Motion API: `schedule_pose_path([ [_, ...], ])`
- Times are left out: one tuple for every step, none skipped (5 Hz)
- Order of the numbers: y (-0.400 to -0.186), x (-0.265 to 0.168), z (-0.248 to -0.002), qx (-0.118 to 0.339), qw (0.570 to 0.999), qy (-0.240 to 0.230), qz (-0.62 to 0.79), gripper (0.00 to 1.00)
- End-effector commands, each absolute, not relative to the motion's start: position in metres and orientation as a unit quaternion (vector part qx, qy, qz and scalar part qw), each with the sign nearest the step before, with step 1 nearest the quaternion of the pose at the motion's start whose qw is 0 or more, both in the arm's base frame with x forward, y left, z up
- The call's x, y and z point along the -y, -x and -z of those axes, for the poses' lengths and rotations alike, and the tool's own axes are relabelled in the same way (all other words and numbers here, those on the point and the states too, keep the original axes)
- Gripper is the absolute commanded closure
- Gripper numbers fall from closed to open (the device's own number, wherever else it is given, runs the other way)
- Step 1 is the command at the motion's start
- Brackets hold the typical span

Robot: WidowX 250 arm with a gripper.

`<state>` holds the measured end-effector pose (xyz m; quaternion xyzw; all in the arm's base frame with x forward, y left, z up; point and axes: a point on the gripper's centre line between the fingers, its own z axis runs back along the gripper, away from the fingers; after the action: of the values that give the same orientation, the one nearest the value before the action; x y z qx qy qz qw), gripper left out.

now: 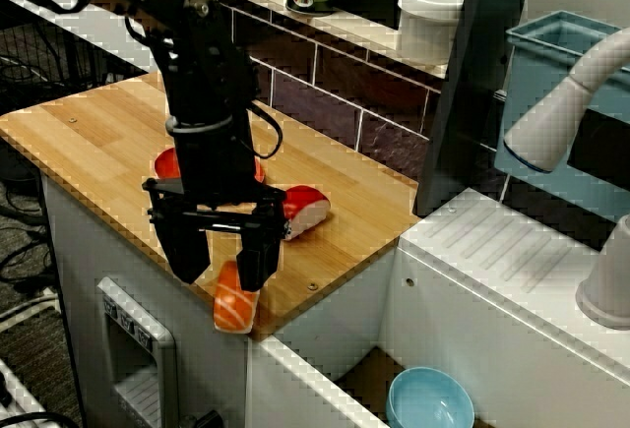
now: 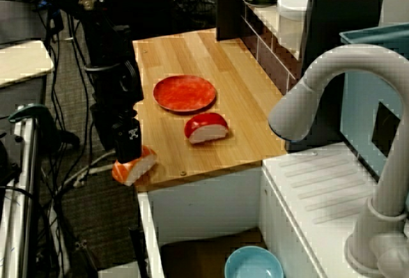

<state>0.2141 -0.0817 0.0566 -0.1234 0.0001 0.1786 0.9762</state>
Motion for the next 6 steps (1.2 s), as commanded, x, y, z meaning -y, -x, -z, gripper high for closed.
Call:
schedule_pose_path([
  [-0.224, 0.078, -0.059, 0.011, 0.969, 0.131, -0.209, 0.00],
  [-0.226, 0.077, -0.056, 0.014, 0.967, 0.132, -0.217, 0.00],
  [-0.228, 0.076, -0.053, 0.018, 0.965, 0.134, -0.224, 0.00],
  [-0.227, 0.077, -0.047, 0.024, 0.963, 0.134, -0.234, 0.00],
  [-0.227, 0.074, -0.046, 0.033, 0.955, 0.138, -0.260, 0.00],
  [-0.227, 0.074, -0.043, 0.030, 0.954, 0.134, -0.267, 0.00],
])
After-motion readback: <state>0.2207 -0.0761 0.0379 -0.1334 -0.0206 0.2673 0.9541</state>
